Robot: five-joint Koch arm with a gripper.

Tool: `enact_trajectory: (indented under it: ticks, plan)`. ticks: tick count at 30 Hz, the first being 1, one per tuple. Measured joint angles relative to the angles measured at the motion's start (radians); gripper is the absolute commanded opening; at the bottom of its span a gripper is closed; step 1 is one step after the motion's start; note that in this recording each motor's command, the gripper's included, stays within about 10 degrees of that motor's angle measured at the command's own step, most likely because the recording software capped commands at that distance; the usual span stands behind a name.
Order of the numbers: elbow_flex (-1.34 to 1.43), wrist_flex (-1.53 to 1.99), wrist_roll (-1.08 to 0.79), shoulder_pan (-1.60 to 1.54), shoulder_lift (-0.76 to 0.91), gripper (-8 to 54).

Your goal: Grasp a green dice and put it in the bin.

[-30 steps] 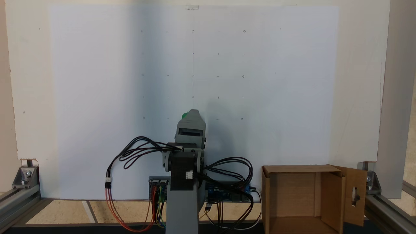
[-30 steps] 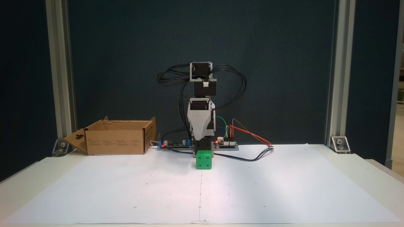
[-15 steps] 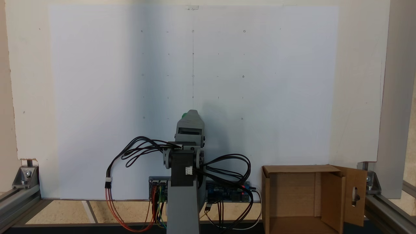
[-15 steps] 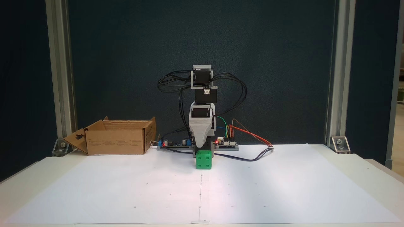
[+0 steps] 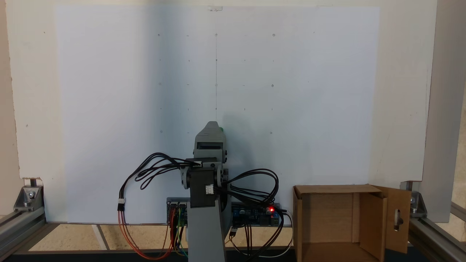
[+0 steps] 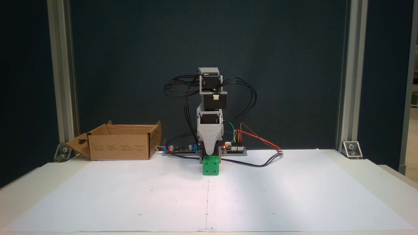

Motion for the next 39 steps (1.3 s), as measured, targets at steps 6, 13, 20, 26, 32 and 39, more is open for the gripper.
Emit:
enact_trajectory:
  ticks: [6, 13, 20, 26, 32, 39]
  plan:
    - [0.000, -0.029, 0.000, 0.006, 0.000, 44.1]
    - [0.017, -0.074, 0.008, 0.008, -0.005, 43.2]
    - [0.041, -0.133, 0.014, 0.008, -0.051, 43.3]
    - [0.071, -0.195, 0.015, 0.008, -0.098, 43.2]
    - [0.081, -0.241, 0.035, 0.009, -0.218, 43.2]
    - [0.084, -0.256, 0.043, 0.006, -0.256, 41.4]
